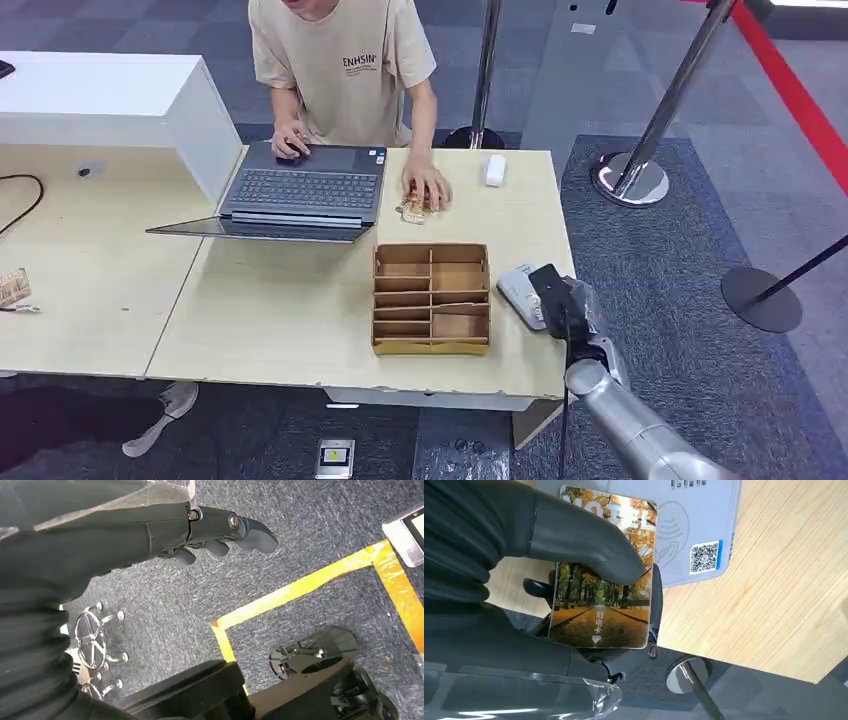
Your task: Pass the card to the sensor for recognition and then transmit it.
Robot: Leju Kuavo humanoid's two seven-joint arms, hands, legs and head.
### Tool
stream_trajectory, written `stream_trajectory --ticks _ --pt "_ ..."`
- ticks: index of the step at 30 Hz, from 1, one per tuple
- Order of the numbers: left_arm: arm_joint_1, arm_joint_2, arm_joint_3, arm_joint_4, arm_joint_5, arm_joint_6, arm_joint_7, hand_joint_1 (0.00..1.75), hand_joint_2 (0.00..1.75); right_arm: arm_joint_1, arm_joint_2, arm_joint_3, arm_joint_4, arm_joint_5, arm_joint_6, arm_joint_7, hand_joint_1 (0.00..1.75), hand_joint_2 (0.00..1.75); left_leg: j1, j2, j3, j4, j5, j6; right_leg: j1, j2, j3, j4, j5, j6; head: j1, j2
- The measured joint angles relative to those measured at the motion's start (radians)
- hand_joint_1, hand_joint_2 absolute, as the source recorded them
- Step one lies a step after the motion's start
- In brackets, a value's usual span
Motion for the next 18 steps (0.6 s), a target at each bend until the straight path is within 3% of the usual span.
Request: stream_trajectory --ticks 6,11,18 --pt "0.000 0.000 0.002 0.000 0.000 0.000 0.000 0.00 1.75 0.000 0.001 -0.007 0.000 -0.006 0.000 -0.005 1.75 1.75 0.000 0.000 0.000 0.000 0.000 0.000 0.000 0.000 0.000 0.000 0.000 0.000 0.000 0.000" --pt "0.000 0.001 0.005 0.000 -0.002 -0.002 -0.002 0.00 1.75 0.001 0.005 -0.022 -0.050 -0.116 0.018 -0.091 1.75 1.75 0.000 0.000 -0.002 0.000 0.000 0.000 0.000 0.000 -0.001 0.001 0.001 0.000 0.000 0.000" --pt "0.002 0.006 0.007 0.001 -0.003 0.000 -0.027 0.00 1.75 -0.038 0.001 -0.027 -0.452 -0.084 0.025 0.074 1.75 1.75 0.000 0.000 -0.004 0.000 0.001 0.000 0.000 -0.001 -0.003 0.001 0.001 0.000 0.000 0.000"
